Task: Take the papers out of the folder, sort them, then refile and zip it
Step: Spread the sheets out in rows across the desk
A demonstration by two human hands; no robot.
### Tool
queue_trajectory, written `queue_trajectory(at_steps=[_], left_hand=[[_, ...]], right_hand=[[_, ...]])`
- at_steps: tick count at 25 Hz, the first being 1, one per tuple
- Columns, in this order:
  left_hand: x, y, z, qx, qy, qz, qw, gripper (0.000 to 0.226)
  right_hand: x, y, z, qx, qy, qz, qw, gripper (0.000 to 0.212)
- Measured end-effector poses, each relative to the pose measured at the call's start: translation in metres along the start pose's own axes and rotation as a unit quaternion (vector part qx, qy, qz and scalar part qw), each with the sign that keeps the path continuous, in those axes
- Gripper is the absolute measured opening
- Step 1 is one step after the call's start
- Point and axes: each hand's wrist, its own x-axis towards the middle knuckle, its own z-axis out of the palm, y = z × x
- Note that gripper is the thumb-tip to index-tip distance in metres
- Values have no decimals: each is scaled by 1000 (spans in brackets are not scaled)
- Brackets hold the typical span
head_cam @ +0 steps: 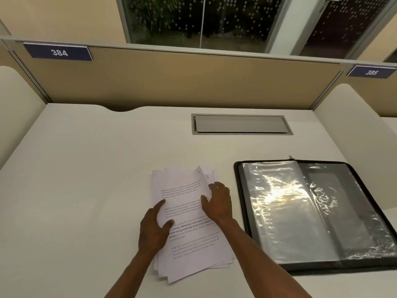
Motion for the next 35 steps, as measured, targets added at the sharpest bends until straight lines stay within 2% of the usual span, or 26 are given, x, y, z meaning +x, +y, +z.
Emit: queue_trajectory(at_steps=[3, 5, 9, 13, 17, 23, 27, 31, 33, 35], left_hand=[[0, -1, 0, 0, 4, -1, 1000, 66], [-1, -1, 1, 3, 10, 0, 1000, 66], [0, -1, 2, 2, 11, 3, 1000, 66], [0, -1, 2, 4, 11, 1, 1000, 66], [0, 0, 3, 5, 12, -2, 1000, 66], [-1, 1, 3, 7, 12, 0, 1000, 66], [-1, 2, 3, 7, 13, 3, 1000, 66], [-2, 1, 4, 7, 11, 9, 1000, 66], [-1, 0, 4, 8, 11, 12, 1000, 66], [-1, -1, 4, 8, 11, 12, 1000, 66]], right_hand=[[-3, -12, -1, 46, 134, -36, 989, 32], [-6, -17, -2, 22, 193, -86, 977, 28], [-11, -17, -1, -19, 216, -73, 973, 43], [-9, -11, 2, -81, 259, -82, 959, 33], [-9, -9, 3, -133, 286, -133, 940, 30], [-11, 4, 11, -160, 268, -145, 939, 38], [-8, 10, 11, -99, 263, -156, 947, 34], [-6, 9, 12, -49, 213, -62, 974, 43], [3, 7, 6, -71, 141, -15, 987, 51], [15, 6, -2, -99, 95, 12, 990, 48]])
